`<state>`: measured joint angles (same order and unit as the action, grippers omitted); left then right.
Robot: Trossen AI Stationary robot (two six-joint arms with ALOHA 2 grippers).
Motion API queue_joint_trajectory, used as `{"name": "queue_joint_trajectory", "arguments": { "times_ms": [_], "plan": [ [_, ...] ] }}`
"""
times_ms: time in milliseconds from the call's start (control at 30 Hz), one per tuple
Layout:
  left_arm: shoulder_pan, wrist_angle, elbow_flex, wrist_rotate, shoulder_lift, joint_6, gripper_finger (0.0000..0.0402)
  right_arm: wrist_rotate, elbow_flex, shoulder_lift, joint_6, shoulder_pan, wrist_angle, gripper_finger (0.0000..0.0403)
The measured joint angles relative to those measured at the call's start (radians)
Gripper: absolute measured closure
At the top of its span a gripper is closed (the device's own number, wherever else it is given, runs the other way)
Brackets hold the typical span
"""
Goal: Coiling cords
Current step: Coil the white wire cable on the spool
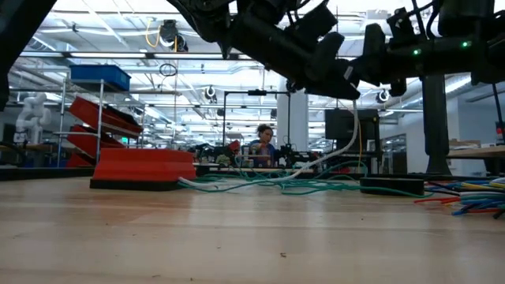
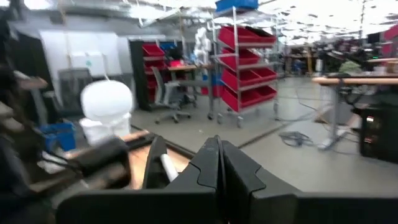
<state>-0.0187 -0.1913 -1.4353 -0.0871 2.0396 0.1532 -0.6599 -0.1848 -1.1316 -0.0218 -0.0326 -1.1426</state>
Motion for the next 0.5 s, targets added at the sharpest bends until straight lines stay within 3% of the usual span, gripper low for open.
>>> {"name": "queue_joint_trajectory", "arguments": {
  "times_ms": [167, 333, 500],
  "plan": [
    [-0.037, 0.077, 0.001, 0.072, 0.002, -0.087, 0.0401, 0.033, 0.0, 0.0, -0.053, 0.0, -0.02, 0.0403],
    [-0.053, 0.041, 0.001, 0.176, 0.002, -0.124, 0.0401, 0.038, 0.0, -0.013, -0.139, 0.0, -0.016, 0.0403],
    [-0.073, 0.04, 0.001, 0.189, 0.018, -0.147, 0.0401, 0.034, 0.0, -0.018, -0.2, 0.001, -0.021, 0.0403]
  ]
}}
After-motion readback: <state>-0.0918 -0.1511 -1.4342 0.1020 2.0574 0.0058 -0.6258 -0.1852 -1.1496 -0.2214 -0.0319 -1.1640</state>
